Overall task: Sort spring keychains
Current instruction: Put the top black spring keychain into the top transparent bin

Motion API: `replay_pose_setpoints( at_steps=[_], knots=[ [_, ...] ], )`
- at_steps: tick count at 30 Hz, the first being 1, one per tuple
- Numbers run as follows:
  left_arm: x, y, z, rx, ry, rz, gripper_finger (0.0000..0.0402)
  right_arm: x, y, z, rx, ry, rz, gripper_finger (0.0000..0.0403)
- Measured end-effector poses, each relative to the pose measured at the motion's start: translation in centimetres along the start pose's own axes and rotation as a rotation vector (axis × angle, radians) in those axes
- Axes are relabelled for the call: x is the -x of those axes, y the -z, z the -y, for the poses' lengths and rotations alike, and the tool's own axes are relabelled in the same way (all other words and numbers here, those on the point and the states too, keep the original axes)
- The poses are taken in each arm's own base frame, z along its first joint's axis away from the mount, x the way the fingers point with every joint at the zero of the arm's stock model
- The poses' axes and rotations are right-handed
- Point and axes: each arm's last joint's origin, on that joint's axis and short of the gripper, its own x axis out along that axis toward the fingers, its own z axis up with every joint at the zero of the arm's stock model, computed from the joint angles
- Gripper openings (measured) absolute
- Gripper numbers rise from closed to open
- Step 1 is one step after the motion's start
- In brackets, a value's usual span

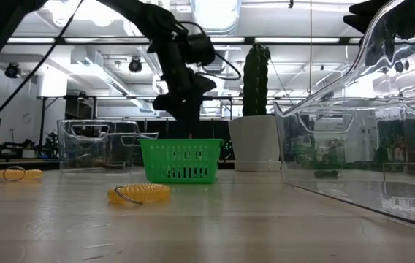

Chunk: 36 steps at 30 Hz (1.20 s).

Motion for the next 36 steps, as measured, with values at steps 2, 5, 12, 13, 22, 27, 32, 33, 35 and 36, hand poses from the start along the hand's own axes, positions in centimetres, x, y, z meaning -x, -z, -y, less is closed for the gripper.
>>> replay_pose_setpoints(
  at_steps=[2,5,12,13,22,27,32,33,35,36],
  knots=[
    [-0.7,0.0,-0.1,-0.024,-0.007,-0.021,0.0128,0.0,0.0,0.0,0.0,0.0,0.0,0.0082],
    [-1.7,0.3,-0.3,-0.077,-0.015,-0.063,0.0128,0.0,0.0,0.0,0.0,0.0,0.0,0.008],
    [-3.4,0.5,-0.7,-0.137,-0.038,-0.118,0.0128,0.0,0.0,0.0,0.0,0.0,-0.001,0.0069],
    [-3.7,0.5,-0.8,-0.138,-0.049,-0.117,0.0128,0.0,0.0,0.0,0.0,0.0,-0.002,0.0068],
    [-5.0,0.4,-2.2,-0.141,-0.086,-0.143,0.0128,0.0,0.0,0.0,-0.025,0.0,-0.004,0.0078],
    [-5.3,0.5,-2.8,-0.144,-0.094,-0.154,0.0128,0.0,0.0,0.0,-0.024,0.0,-0.004,0.0078],
    [-5.8,1.0,-3.2,-0.147,-0.099,-0.176,0.0128,0.0,0.0,0.0,-0.023,0.0,-0.004,0.007],
    [-5.9,1.1,-3.3,-0.144,-0.1,-0.178,0.0128,0.0,0.0,0.0,-0.023,0.0,-0.004,0.0069],
    [-6.1,1.3,-3.4,-0.14,-0.101,-0.183,0.0128,0.0,0.0,0.0,-0.023,0.0,-0.004,0.0068],
    [-6.2,1.5,-3.5,-0.139,-0.102,-0.187,0.0128,0.0,0.0,0.0,-0.023,0.0,-0.003,0.0069]
  ],
)
